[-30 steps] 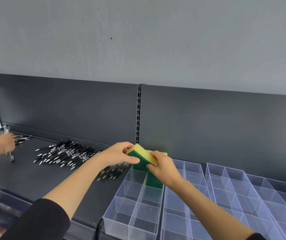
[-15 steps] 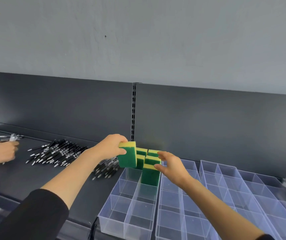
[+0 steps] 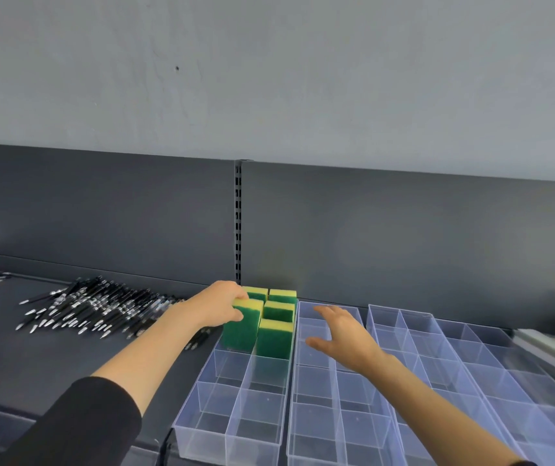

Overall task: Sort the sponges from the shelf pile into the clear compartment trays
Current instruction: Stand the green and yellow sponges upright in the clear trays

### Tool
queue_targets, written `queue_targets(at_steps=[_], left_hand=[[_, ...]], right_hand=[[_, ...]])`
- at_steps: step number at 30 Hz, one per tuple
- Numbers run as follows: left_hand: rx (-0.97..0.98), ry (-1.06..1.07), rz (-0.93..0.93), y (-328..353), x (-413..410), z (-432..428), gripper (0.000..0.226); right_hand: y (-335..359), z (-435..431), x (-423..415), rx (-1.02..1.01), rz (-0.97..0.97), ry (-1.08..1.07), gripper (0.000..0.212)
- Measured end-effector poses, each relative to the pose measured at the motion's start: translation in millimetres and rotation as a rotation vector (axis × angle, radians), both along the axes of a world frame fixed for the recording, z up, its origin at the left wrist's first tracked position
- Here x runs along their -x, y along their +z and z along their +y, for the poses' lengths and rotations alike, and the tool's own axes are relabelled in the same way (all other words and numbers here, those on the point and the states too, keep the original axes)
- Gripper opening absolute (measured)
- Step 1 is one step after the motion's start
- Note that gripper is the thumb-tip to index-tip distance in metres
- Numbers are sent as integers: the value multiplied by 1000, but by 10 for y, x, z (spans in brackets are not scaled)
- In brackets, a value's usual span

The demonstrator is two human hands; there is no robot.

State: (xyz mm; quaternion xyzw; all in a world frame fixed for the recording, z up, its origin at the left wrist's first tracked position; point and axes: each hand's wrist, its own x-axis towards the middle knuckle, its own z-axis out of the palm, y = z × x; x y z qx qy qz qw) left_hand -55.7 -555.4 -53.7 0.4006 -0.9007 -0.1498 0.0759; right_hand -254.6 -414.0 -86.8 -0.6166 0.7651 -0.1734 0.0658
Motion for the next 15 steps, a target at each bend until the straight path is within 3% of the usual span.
queue_targets(at_steps=[10, 12, 15], left_hand=[[-31, 11, -118, -230, -65, 11, 63], [-4, -10, -91, -124, -51, 34, 70], [77, -75, -17, 17, 61, 130, 63]], right_hand=[[-45, 66, 54, -16, 2, -40, 67], [-55, 88, 65, -18, 2, -50, 67], [-67, 137, 70, -13, 13, -67, 67]])
